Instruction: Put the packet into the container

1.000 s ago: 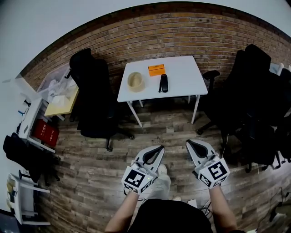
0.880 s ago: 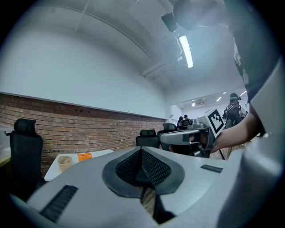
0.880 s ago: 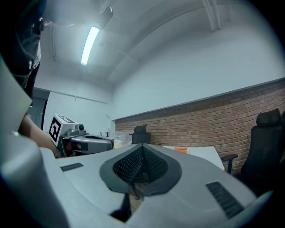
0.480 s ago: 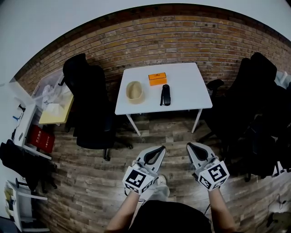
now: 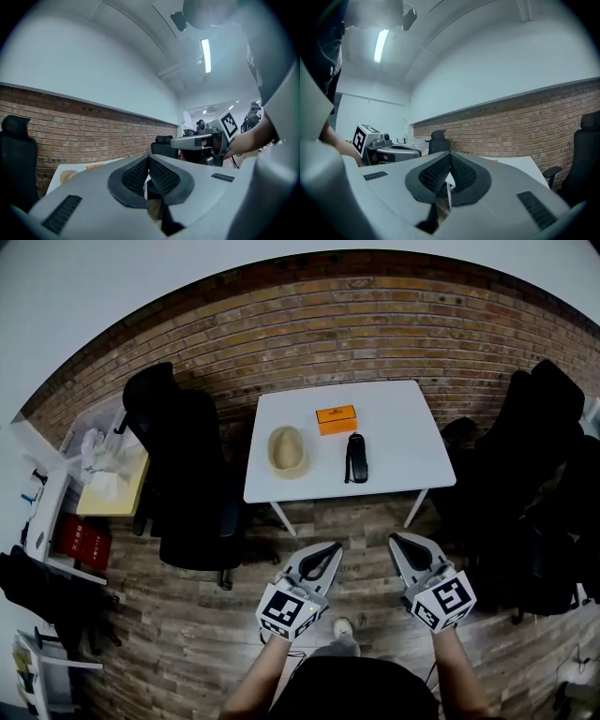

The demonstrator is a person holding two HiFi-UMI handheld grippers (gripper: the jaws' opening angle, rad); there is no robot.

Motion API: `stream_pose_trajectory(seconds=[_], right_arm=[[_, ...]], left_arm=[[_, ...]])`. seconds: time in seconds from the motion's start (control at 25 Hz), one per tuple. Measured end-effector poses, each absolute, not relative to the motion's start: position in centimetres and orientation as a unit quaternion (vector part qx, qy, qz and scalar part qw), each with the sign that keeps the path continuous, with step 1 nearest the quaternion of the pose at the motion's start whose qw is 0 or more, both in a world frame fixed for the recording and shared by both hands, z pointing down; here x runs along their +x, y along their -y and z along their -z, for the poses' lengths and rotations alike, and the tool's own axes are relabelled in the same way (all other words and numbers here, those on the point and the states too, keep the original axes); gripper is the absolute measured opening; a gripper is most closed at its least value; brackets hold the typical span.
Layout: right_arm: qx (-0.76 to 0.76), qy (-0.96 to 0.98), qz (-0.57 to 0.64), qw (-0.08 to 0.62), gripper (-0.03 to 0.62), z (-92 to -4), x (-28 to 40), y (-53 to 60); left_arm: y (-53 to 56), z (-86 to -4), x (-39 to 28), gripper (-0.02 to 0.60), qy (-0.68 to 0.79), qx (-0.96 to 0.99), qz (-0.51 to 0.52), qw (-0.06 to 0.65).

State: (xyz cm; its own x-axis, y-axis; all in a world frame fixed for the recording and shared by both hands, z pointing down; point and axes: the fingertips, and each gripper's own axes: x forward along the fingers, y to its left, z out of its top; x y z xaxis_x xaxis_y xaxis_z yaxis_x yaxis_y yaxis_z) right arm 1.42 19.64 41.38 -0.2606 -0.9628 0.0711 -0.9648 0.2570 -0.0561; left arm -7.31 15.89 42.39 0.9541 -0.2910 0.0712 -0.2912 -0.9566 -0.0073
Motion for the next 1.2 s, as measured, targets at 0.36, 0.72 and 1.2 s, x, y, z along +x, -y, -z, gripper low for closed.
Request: stream_pose_trajectory(seconds=[0.36,0.72,1.2], right_arm=[[0.613,0.789,-0.044,0.017,0.0,-41.3,1.1,-15.1],[0.613,0.789,-0.047,0.016,0.0,-41.7,3.0,-10.9],[0.591,0.805,-0.053,0.016,0.0,-43.0,9.1,-0.9]], left_arm=[[-11.3,-43.3,-7.0,0.008,0.14,0.99,-0.026,0.019],[-7.2,-44.0,-5.4,0.008,0.144,0.989,-0.028,0.021],[1.9,-45.5,0.9,0.008,0.161,0.986,-0.04,0.029]])
